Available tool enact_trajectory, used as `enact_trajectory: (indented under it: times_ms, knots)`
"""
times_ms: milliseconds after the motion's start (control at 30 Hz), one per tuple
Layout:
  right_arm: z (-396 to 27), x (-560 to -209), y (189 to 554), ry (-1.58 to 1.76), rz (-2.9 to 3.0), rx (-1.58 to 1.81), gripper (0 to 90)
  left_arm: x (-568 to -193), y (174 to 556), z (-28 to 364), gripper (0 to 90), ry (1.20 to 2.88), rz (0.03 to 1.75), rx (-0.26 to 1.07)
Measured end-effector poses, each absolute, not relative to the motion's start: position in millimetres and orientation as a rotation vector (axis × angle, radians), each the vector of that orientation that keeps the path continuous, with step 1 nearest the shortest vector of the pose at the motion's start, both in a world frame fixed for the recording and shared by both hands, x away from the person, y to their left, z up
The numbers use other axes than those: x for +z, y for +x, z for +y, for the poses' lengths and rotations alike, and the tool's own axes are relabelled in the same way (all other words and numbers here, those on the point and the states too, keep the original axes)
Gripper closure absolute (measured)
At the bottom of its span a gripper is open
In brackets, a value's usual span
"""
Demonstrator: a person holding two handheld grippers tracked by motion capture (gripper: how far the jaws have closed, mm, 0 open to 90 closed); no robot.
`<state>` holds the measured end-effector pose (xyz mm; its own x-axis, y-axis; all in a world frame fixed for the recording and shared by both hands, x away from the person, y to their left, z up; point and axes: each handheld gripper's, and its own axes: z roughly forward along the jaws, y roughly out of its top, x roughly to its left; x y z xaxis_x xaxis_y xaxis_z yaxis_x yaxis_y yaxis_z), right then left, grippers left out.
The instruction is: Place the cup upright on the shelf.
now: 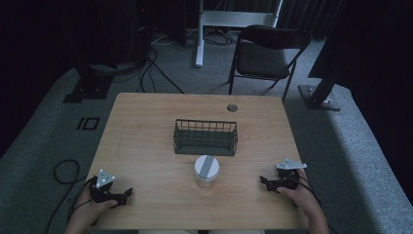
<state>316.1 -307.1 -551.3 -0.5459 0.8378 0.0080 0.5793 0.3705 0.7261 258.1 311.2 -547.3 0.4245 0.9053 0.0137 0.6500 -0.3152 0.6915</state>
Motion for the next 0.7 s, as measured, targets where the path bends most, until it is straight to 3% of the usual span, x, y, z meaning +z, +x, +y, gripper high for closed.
enact_trajectory:
  times_ms: [700]
  knots:
    - [-306.8, -551.4, 315.7, 1.260, 2.256, 0.979, 11.7, -547.4, 258.6, 309.0, 3.1, 2.054, 1.341, 0.552]
